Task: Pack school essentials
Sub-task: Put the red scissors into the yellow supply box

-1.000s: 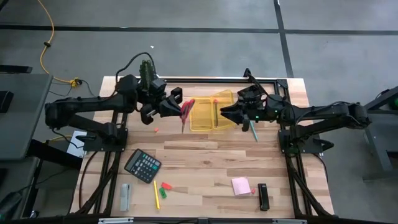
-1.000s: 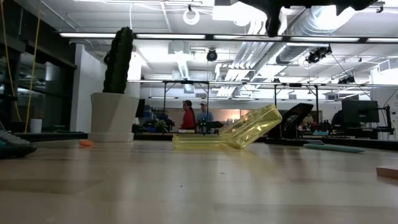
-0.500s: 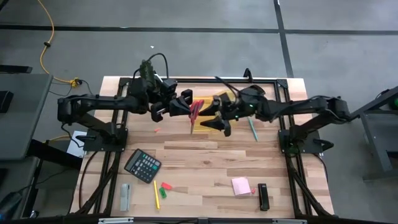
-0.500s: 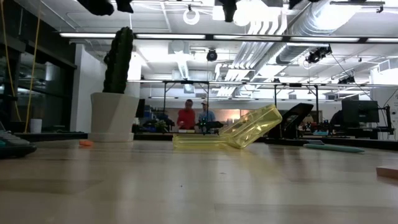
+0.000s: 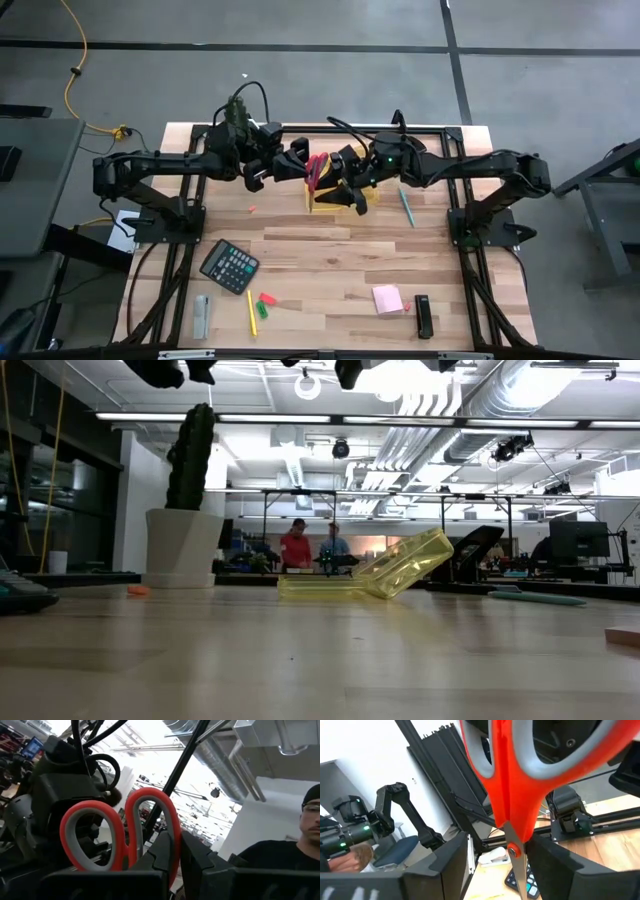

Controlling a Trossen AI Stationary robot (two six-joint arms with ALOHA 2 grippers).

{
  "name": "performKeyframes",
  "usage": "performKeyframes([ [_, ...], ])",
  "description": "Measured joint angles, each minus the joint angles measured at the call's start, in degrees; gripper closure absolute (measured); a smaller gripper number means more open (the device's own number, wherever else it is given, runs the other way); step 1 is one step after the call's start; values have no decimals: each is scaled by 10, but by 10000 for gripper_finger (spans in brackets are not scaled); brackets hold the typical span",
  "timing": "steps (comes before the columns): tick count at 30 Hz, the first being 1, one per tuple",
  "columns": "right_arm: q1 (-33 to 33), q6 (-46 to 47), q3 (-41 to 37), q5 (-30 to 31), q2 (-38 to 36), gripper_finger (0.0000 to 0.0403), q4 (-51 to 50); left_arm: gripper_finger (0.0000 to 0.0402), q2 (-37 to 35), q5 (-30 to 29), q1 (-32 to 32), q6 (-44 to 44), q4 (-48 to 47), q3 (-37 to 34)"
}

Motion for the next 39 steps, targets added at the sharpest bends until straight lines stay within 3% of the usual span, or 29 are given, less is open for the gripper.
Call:
performKeyframes([
  [13,0,9,0,32,0,299,2,398,0,-32,-1,23,-1,0],
  [26,0,-13,0,26,0,312,2,398,0,-50,-10,34,-6,0],
  [30,0,-11,0,24,0,341,2,398,0,-43,-9,30,-5,0],
  [35,1,-11,0,12,-1,391,-3,380,0,-36,-9,28,-5,0],
  [39,0,-4,0,4,-1,387,-6,358,0,-40,-8,12,-8,0],
])
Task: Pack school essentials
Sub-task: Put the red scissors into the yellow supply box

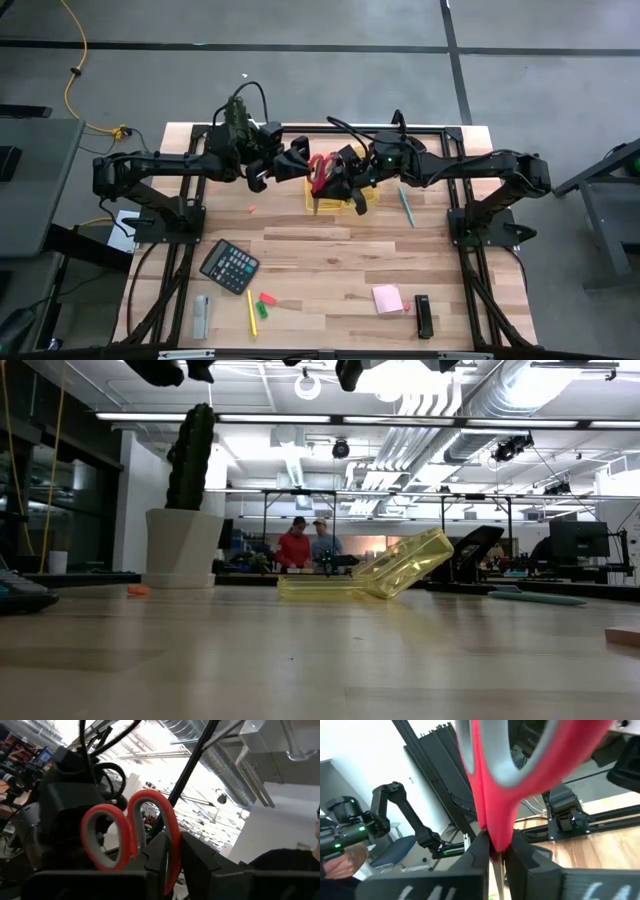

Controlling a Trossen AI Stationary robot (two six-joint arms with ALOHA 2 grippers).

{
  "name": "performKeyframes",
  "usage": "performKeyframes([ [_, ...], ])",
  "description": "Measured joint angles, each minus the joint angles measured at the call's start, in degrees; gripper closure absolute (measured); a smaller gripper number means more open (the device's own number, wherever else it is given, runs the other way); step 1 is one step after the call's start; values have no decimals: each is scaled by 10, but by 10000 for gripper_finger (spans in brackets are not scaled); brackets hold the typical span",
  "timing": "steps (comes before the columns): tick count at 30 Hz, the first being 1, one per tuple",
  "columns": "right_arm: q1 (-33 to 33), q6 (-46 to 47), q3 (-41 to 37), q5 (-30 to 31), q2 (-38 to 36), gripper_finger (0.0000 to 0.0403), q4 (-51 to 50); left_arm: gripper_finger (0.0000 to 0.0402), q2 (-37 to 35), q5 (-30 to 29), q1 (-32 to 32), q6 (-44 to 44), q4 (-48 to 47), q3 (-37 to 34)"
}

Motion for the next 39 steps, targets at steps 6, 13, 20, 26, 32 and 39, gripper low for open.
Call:
performKeyframes([
  [6,-5,2,0,-19,0,398,-2,328,2,0,11,-38,-7,0],
  [13,-30,-10,1,-39,-30,399,-72,279,-31,61,76,-48,-39,-1],
  [20,-75,-80,1,29,-112,400,-243,266,-109,151,159,-46,-113,-1],
  [26,-97,-91,1,154,-126,400,-349,278,-202,72,205,107,-332,0],
  [32,-136,-18,1,197,-52,400,-402,286,-258,-61,197,211,-529,0],
  [39,-193,17,0,218,24,400,-511,286,-266,-101,172,218,-554,0],
])
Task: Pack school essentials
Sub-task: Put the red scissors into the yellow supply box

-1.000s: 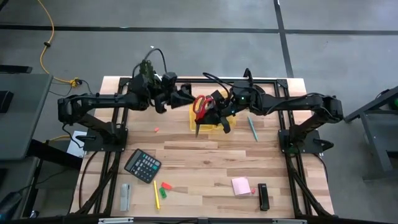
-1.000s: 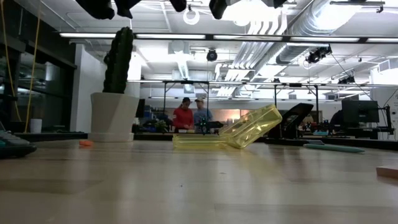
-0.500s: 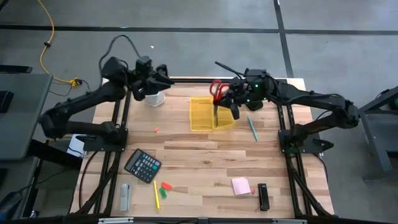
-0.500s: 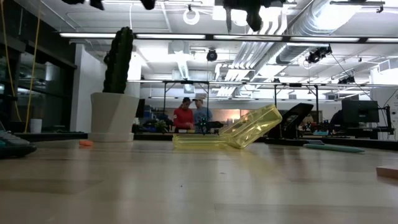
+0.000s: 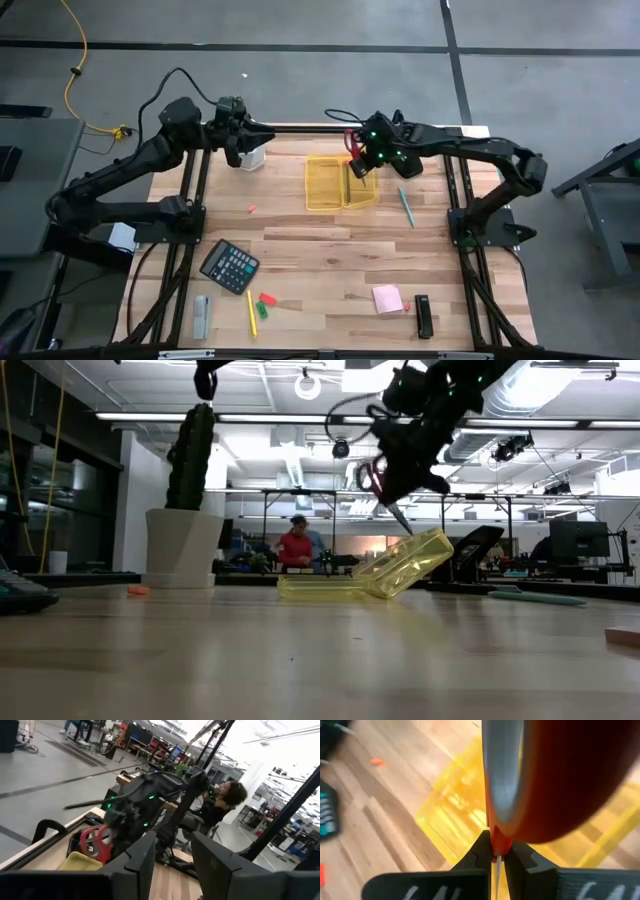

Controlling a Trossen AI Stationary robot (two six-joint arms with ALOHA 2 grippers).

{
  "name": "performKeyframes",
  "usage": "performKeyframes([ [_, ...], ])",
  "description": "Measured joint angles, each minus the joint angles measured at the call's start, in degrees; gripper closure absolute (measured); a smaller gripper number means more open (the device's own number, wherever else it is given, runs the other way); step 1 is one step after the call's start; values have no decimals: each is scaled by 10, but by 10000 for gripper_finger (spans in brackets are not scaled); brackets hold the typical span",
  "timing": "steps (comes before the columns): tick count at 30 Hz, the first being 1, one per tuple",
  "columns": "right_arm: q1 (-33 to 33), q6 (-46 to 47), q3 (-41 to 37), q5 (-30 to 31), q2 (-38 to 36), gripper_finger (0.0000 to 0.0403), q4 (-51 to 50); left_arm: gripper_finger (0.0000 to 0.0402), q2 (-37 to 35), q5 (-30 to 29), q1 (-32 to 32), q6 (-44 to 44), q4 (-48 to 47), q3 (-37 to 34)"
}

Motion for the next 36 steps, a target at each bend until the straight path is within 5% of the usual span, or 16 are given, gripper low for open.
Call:
performKeyframes([
  [18,-17,70,-5,-2,59,400,-74,286,5,-1,-11,0,-1,0],
  [36,-21,192,-159,-36,59,400,36,286,5,-1,-11,0,-2,0],
])
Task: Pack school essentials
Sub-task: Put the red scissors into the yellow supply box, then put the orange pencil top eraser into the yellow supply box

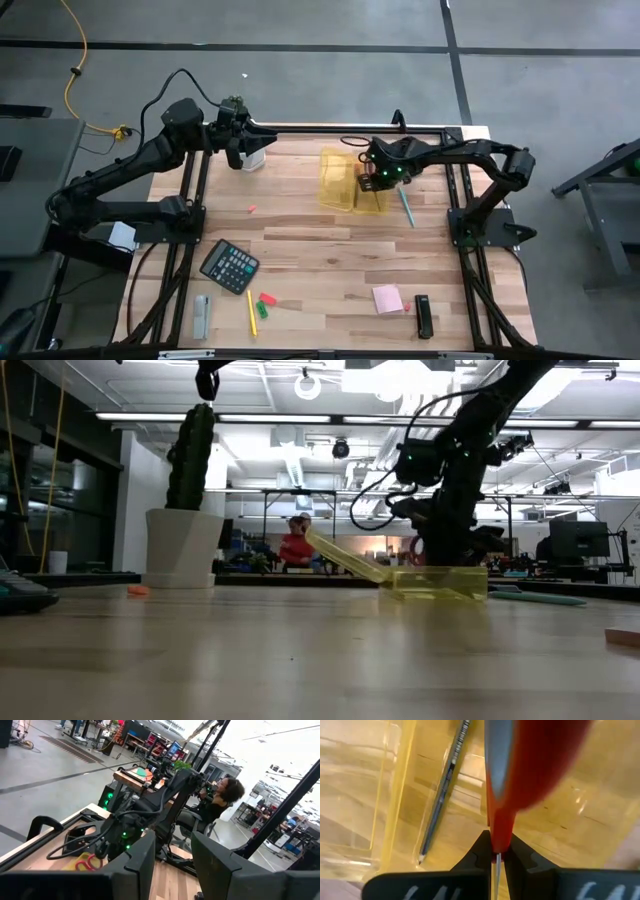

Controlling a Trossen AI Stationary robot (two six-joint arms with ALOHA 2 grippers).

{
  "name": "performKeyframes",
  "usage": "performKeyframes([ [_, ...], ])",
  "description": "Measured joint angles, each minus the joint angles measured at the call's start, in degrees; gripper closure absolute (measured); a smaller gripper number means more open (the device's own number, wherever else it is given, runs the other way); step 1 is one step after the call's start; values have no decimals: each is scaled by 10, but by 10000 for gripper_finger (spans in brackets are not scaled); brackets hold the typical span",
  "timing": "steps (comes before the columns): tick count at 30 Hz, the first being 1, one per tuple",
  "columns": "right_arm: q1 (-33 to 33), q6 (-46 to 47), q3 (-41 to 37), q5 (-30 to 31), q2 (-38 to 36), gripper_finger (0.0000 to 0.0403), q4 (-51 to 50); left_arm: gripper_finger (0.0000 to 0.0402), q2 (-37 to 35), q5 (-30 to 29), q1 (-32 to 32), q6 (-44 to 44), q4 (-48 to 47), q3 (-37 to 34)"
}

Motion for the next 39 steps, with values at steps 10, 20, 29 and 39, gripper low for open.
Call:
performKeyframes([
  [10,0,44,-33,-5,-1,368,17,286,0,1,0,0,0,0],
  [20,0,50,-35,1,-6,305,11,286,0,1,0,0,0,0],
  [29,-4,2,1,18,-46,230,-49,286,0,-1,0,0,0,0],
  [39,-4,-130,29,20,-174,210,-20,286,0,2,0,0,0,0],
])
